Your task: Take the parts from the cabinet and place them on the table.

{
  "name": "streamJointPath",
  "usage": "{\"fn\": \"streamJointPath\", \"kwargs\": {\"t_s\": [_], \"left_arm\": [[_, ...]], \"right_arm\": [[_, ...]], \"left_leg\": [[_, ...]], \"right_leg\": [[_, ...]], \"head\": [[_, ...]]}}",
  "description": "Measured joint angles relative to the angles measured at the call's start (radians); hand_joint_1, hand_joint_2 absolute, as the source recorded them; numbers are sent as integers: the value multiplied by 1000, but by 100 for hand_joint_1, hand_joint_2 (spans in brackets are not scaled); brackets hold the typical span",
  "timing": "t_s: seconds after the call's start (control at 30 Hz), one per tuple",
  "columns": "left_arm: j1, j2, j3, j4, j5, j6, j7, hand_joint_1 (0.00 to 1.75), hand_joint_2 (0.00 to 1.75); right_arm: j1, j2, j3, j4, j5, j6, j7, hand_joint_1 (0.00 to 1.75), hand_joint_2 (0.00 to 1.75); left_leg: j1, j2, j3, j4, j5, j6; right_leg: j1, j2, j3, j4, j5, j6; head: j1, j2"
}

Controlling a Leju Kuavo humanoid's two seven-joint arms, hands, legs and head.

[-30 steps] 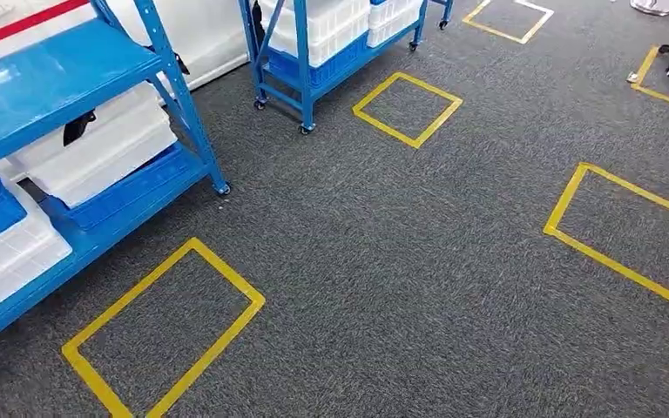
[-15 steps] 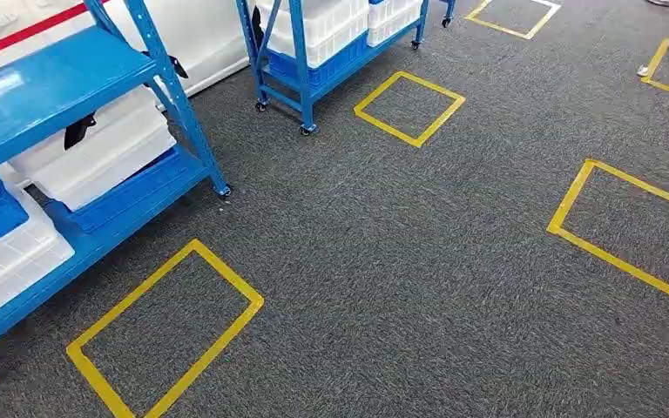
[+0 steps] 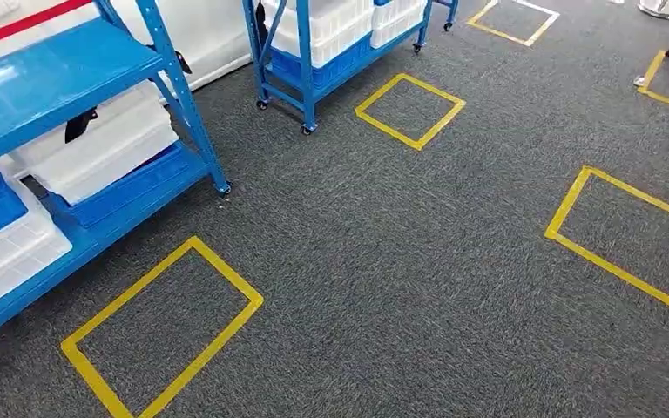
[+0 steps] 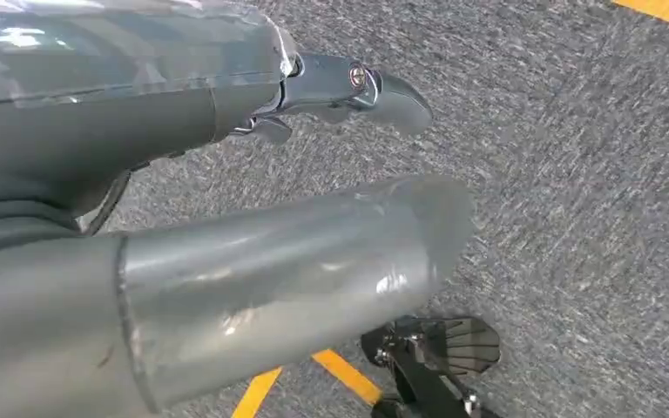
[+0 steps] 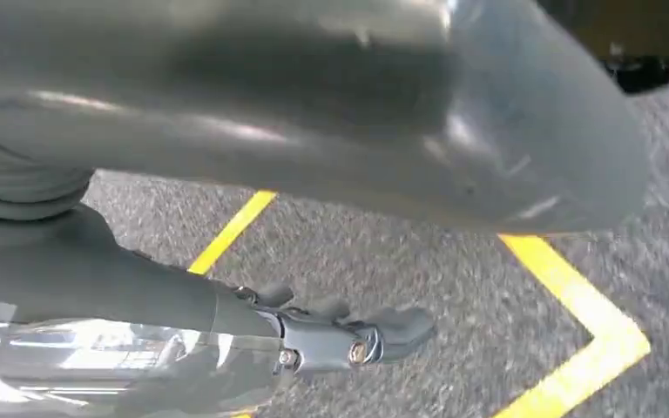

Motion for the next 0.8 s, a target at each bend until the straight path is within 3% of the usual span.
{"fn": "streamJointPath", "kwargs": {"t_s": [0.07,0.1,0.13,0.17,0.23,0.27,0.3,0.4,0.47,0.5,0.57,0.6,0.63,0.67,0.73,0.77,0.8], "left_arm": [[0,0,-2,0,2,1,-1,0,0],[1,0,-2,0,7,4,-7,0,0],[0,0,-2,0,20,14,-24,0,0],[0,-1,-2,0,29,29,-52,0,0],[-1,-3,-3,0,40,52,-125,0,0],[-1,-3,-6,0,41,61,-165,0,0],[-3,-3,-9,0,42,67,-194,0,0],[-5,-3,-19,0,57,78,-295,0,0],[-7,-4,-28,0,79,94,-328,0,0],[-8,-4,-41,0,100,99,-329,0,0],[-6,-5,-83,0,164,109,-330,0,0],[-2,-5,-113,-1,212,112,-330,0,0],[2,-6,-148,-3,253,114,-330,0,0],[8,-6,-193,-5,292,119,-330,0,0],[13,-5,-265,-8,337,130,-330,0,0],[15,-3,-293,-8,349,137,-330,0,0],[15,-3,-321,-8,357,142,-330,0,0]], "right_arm": [[0,0,0,2,0,0,2,0,0],[1,0,0,3,0,0,5,0,0],[2,0,0,3,-1,0,7,0,0],[2,0,0,3,-5,-1,7,0,0],[2,0,0,3,-16,-3,6,0,0],[2,0,-2,3,-21,-3,5,0,0],[1,0,-4,3,-22,-3,4,0,0],[1,0,-9,3,-36,-7,2,0,0],[1,3,-16,3,-40,-8,1,0,0],[1,3,-21,3,-41,-8,0,0,0],[1,3,-26,2,-45,-9,-2,0,0],[1,3,-28,2,-45,-9,-2,0,0],[1,3,-31,2,-45,-8,-2,0,0],[1,3,-34,2,-45,-7,-2,0,0],[1,3,-37,2,-45,-5,-2,0,0],[1,3,-39,2,-45,-5,-2,0,0],[1,3,-42,2,-45,-3,-2,0,0]], "left_leg": [[-1,1,-4,1,0,0],[-1,1,-5,1,0,0],[-1,0,-4,2,0,0],[-1,-1,-3,4,-2,-2],[1,-4,0,11,-8,-9],[1,-4,-2,17,-13,-16],[-6,-4,-11,27,-19,-25],[-1,-4,-9,21,-16,-40],[2,-3,-14,45,-38,-49],[2,-4,-39,99,-76,-52],[3,-4,-113,259,-155,-59],[3,-4,-144,325,-174,-60],[3,-3,-153,342,-168,-60],[3,-3,-140,313,-138,-58],[3,-3,-59,138,-41,-51],[3,-3,-20,57,-10,-46],[-6,-2,-12,29,-24,-42]], "right_leg": [[-4,1,-76,154,-70,5],[-6,0,-101,203,-79,8],[-8,0,-105,206,-63,10],[-11,0,-85,161,-25,11],[-14,0,-4,-6,68,10],[-15,1,24,-72,77,6],[-9,2,29,-84,70,3],[-4,4,25,-81,71,-12],[-11,1,29,-94,80,-26],[-11,0,28,-95,80,-31],[-8,-3,27,-94,79,-33],[-6,-3,26,-93,79,-34],[-5,-3,26,-92,78,-35],[-4,-2,28,-90,77,-36],[-4,-2,32,-89,75,-35],[-4,-2,34,-89,73,-32],[3,-2,33,-85,70,-27]], "head": [[1,0],[1,0],[1,0],[2,0],[2,0],[3,0],[3,0],[1,0],[-1,0],[-6,0],[-9,0],[-10,0],[-9,0],[-9,0],[-9,0],[-9,0],[-8,0]]}}
